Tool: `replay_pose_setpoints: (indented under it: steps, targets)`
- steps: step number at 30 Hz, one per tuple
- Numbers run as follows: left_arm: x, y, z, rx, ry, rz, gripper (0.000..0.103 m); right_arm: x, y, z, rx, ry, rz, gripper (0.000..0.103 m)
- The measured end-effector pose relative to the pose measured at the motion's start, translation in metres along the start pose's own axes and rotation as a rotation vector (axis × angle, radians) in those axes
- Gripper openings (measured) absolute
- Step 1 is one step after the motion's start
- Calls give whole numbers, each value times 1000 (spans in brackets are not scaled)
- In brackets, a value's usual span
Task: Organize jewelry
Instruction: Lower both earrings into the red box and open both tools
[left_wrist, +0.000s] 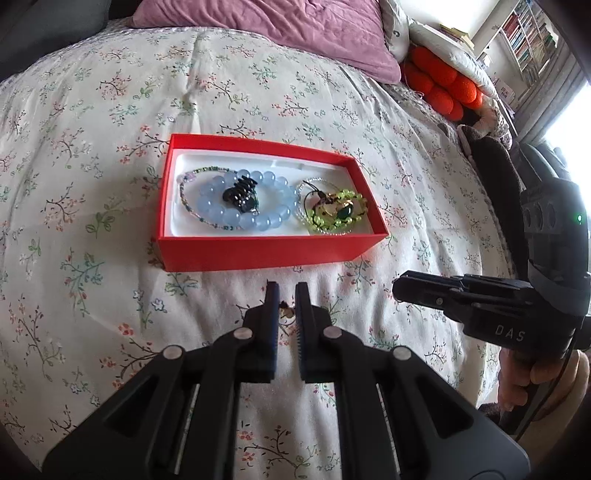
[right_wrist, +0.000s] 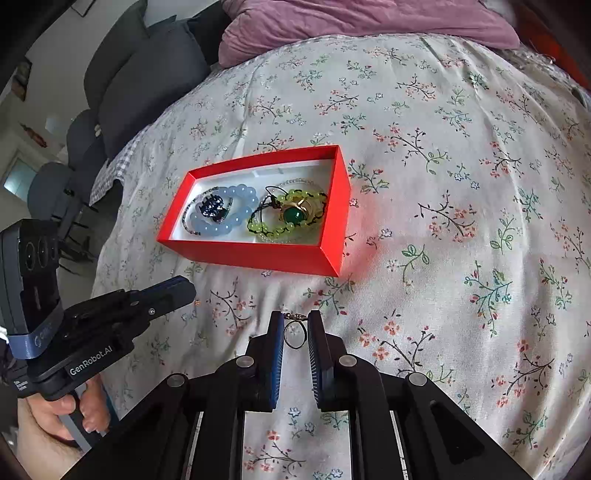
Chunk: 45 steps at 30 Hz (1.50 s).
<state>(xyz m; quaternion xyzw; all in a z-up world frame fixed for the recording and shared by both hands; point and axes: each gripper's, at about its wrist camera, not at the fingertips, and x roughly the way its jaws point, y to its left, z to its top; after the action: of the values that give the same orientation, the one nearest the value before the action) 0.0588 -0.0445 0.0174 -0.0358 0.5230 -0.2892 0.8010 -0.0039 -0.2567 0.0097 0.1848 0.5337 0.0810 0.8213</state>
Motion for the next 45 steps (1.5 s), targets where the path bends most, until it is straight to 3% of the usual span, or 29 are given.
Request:
replay_pose_setpoints:
  steps: [10,15,22,36,45]
  targets:
    - [-9,8,19,-71,-76,31,9,0,19,20,29,-52,21,13]
    - [0,3,28,-99,-97,-5,10,2,27,32,39,-91,13,13]
    - [16,-3,36,-136,-96,-35,10,17,26,47,71,-101,12,13]
    - [24,-3,41,-134,-92,1,10,37,21,65,92,-105,17,16]
    - [7,-1,34,-91,-98,60,38,21,18,60,71,-117,8,17]
